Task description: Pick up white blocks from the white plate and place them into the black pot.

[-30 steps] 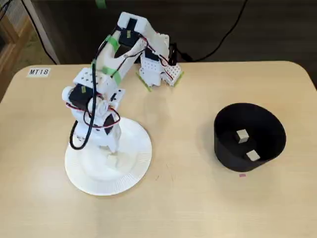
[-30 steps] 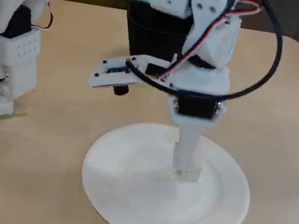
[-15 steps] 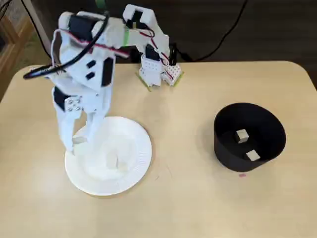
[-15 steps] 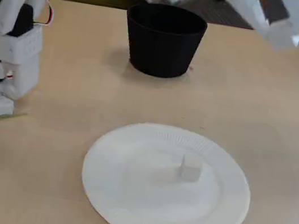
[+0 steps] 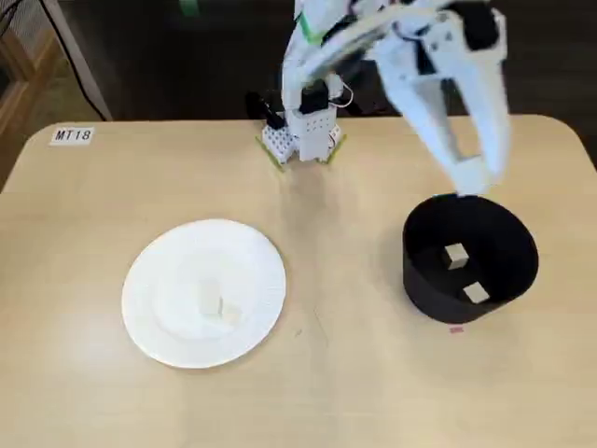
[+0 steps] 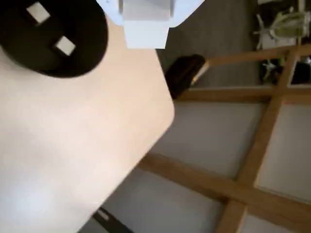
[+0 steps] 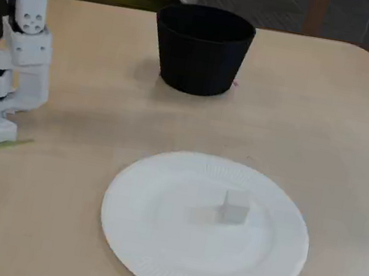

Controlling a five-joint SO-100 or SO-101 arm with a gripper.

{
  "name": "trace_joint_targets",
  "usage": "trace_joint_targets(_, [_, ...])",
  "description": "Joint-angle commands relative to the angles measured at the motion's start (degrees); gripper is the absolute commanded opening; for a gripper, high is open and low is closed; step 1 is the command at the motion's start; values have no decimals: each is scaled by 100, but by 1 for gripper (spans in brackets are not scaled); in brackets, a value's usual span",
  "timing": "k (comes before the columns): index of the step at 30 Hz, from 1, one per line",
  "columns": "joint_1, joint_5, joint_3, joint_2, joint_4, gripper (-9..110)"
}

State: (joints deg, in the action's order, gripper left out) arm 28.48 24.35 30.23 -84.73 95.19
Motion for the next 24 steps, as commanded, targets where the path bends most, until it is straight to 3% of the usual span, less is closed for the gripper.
trace_joint_targets(1, [360, -53, 835, -325, 0, -2])
trace_joint_targets(8, [888, -132, 2065, 193, -9, -2])
trace_joint_targets(24, [993, 123, 2391, 835, -9, -2])
